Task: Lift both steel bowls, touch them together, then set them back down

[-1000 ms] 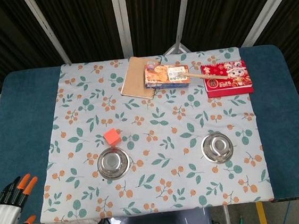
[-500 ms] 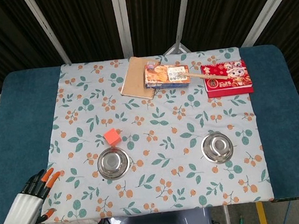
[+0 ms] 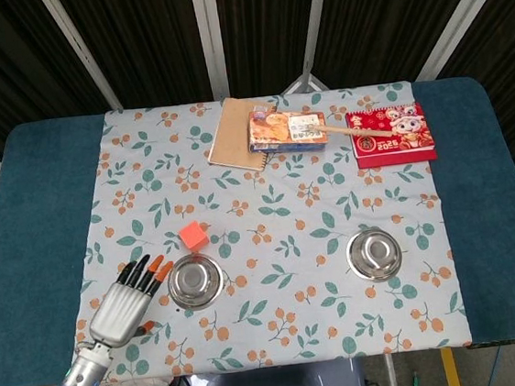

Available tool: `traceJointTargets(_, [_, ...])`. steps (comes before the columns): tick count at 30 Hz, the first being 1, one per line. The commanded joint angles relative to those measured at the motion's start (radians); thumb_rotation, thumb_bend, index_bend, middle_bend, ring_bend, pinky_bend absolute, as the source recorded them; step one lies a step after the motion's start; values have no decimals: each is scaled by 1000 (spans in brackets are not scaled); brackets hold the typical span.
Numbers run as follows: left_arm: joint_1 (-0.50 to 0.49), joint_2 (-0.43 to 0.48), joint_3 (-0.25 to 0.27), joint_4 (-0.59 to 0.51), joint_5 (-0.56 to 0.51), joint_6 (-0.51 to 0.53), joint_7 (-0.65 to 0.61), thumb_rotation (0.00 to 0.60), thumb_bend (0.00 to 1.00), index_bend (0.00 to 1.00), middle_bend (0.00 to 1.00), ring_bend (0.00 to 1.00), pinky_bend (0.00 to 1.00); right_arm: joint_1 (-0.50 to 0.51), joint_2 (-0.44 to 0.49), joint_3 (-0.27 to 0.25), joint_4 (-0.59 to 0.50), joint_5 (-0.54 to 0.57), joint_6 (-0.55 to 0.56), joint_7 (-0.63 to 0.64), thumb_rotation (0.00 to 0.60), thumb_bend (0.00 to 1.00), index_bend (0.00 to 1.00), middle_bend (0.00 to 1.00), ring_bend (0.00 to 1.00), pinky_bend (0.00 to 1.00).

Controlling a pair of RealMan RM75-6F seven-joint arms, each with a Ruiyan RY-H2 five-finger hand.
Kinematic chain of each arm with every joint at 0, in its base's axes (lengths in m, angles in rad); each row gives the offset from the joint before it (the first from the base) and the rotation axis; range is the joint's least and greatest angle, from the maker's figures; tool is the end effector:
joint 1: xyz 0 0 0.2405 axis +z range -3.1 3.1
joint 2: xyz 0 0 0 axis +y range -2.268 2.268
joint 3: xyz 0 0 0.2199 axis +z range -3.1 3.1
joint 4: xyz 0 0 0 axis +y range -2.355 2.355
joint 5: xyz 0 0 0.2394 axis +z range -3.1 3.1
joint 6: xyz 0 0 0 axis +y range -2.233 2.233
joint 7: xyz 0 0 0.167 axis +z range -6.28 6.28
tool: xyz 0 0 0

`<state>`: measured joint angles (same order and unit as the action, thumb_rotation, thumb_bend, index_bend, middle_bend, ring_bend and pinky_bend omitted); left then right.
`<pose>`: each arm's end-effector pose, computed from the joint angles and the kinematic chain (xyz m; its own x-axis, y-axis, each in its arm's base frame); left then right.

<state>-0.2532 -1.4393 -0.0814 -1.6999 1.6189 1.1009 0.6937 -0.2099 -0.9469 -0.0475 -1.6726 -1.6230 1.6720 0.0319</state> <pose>-0.1597 0.2206 -0.0327 0.7026 0.0804 0.7070 0.6536 -0.4656 -0.5966 -0.3125 -0.0922 0.1656 0.4665 -0.0459 0.8833 -0.8731 0.1359 0.4682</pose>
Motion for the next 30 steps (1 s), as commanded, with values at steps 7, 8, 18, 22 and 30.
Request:
traceJointTargets(7, [-150, -205, -79, 17, -213, -164, 216, 542, 100, 0, 81, 16, 184, 5, 19, -5, 3, -7, -4, 53, 600, 388, 0, 0, 0, 11])
traceJointTargets(8, [-158, -218, -79, 24, -220, -164, 230, 542, 103, 0, 87, 16, 188, 5, 20, -6, 3, -10, -3, 57, 600, 388, 0, 0, 0, 11])
traceJointTargets(18, [-207, -303, -84, 90, -316, -152, 324, 532, 114, 0, 131, 60, 214, 7, 28, -1, 9, 3, 0, 85, 600, 389, 0, 0, 0, 11])
traceJointTargets(22, [-224, -314, -85, 112, -361, -154, 331, 530, 114, 0, 150, 60, 208, 6, 29, -2, 10, 0, 5, 95, 600, 389, 0, 0, 0, 11])
traceJointTargets(30, [-240, -310, -64, 117, -395, -126, 342, 528, 112, 0, 157, 60, 241, 8, 26, -3, 10, 2, 1, 94, 600, 388, 0, 0, 0, 11])
